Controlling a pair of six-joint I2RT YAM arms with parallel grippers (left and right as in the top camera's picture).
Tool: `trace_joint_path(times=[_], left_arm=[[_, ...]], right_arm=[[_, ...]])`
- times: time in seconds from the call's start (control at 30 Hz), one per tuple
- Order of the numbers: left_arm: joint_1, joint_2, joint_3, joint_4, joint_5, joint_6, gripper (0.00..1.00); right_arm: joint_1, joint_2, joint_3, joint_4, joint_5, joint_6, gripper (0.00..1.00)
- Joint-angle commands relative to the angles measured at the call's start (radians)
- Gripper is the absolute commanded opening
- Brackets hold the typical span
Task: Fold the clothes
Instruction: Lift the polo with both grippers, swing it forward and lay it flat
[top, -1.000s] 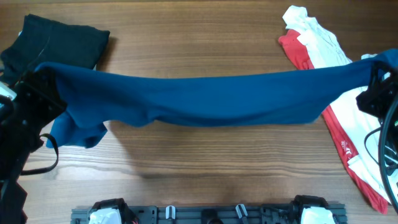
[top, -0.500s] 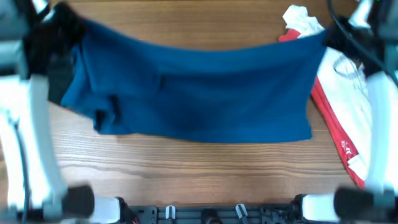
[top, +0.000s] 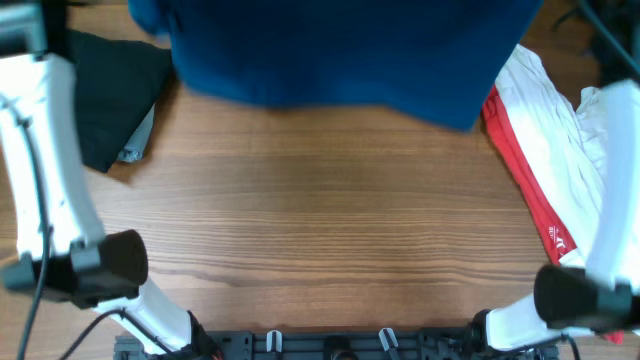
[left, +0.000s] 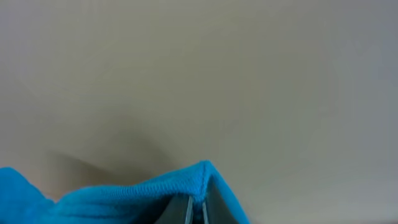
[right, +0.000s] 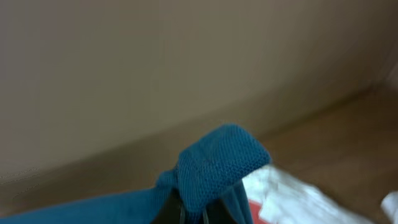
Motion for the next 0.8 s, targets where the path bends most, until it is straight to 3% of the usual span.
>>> trace_joint_path(times=[0.0, 0.2, 0.33, 0.53, 0.77], left_arm=[[0.018, -0.068, 0.135, -0.161, 0.021, 0.069, 0.04], [0.002, -0.026, 0.118, -0.723, -0.009, 0.234, 0.04], [-0.015, 0.043, 0.088, -0.962, -0.095, 0.276, 0.04], [-0.033, 0.133, 0.003, -1.139, -0.122, 0.377, 0.04], [-0.033, 0.136, -0.257, -1.139, -0.123, 0.429, 0.04]], right_arm=[[-0.006, -0.042, 0.059, -0.104, 0.074, -0.045, 0.04], [-0.006, 0.041, 0.039, -0.438, 0.080, -0.076, 0.04], [-0.005, 0.117, -0.018, -0.581, 0.073, -0.126, 0.04], [-0.005, 0.180, -0.150, -0.656, 0.014, -0.199, 0.04], [-0.005, 0.180, -0.343, -0.671, -0.056, -0.250, 0.04]])
